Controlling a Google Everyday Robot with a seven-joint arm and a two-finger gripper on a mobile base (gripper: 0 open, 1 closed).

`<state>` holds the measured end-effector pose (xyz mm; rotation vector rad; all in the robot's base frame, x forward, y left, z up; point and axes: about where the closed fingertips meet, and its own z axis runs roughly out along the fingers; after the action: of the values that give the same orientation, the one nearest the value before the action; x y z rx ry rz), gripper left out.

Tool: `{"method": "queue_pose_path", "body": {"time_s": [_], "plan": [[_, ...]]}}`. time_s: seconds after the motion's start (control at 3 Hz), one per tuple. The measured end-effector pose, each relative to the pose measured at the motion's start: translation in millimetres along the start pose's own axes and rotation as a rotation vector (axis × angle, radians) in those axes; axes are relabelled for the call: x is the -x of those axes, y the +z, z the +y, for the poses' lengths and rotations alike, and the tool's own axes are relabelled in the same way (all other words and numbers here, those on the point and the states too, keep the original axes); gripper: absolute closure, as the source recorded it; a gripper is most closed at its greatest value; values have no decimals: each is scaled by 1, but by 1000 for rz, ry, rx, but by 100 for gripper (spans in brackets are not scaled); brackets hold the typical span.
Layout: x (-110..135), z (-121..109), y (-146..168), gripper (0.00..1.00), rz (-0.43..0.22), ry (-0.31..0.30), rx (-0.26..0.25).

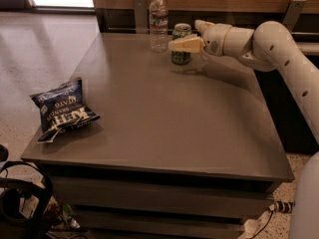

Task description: Move green can near blue chip bag

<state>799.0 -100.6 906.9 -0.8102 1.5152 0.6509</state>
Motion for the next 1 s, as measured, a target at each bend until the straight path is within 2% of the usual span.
{"method": "queue_pose_path", "body": {"time_s": [0.67,1.0], "plan": [[0,5,8,78,-1,2,12],[-1,7,11,100,-1,3,18]]}}
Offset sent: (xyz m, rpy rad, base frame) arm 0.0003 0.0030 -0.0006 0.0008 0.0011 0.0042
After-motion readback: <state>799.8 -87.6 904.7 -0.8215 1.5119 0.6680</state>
